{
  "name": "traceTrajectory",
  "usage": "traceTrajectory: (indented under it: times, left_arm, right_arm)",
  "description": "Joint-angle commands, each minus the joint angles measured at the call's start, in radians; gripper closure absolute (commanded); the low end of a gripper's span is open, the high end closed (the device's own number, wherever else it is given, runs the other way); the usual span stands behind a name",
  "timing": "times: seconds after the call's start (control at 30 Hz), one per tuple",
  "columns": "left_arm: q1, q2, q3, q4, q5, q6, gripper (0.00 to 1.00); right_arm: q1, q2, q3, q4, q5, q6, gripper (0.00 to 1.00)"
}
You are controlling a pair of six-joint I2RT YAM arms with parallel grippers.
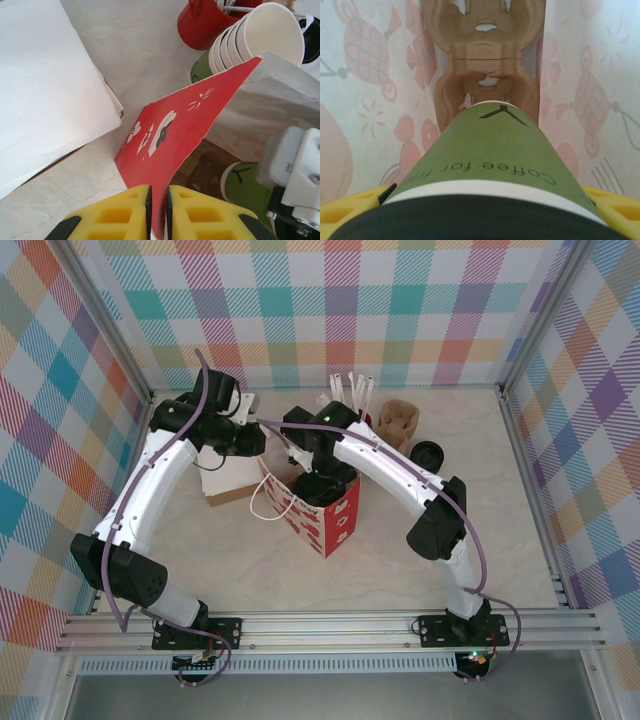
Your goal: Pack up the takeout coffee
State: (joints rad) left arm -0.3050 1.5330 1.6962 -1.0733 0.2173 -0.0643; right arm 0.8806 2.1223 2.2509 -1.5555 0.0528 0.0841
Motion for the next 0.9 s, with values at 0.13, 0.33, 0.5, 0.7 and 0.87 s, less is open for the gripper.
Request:
traceTrajectory:
  times: [0.13, 0.33, 0.5, 0.7, 0.87]
  left_arm:
    - [0.015, -0.009, -0.002, 0.016, 0.008, -0.018, 0.86]
    - [0.016, 0.002, 0.006, 0.016, 0.012, -0.019, 0.87]
    - [0.015, 0.004, 0.006, 0.016, 0.014, -0.020, 0.87]
    - [0.015, 0.008, 0.006, 0.016, 0.014, -0.020, 0.87]
    - [0.015, 0.009, 0.006, 0.016, 0.013, -0.019, 0.87]
  right_arm:
    - [0.005, 0.014, -0.011, -0.018, 0.021, -0.040, 0.31]
    - [0.005, 0.021, -0.020, -0.019, 0.041, -0.044, 0.31]
    - [0.005, 0.020, -0.030, -0.010, 0.036, -0.044, 0.31]
    - [0.005, 0.019, -0.037, -0.002, 0.027, -0.044, 0.30]
    - [0.005, 0.020, -0.046, 0.006, 0.026, -0.046, 0.30]
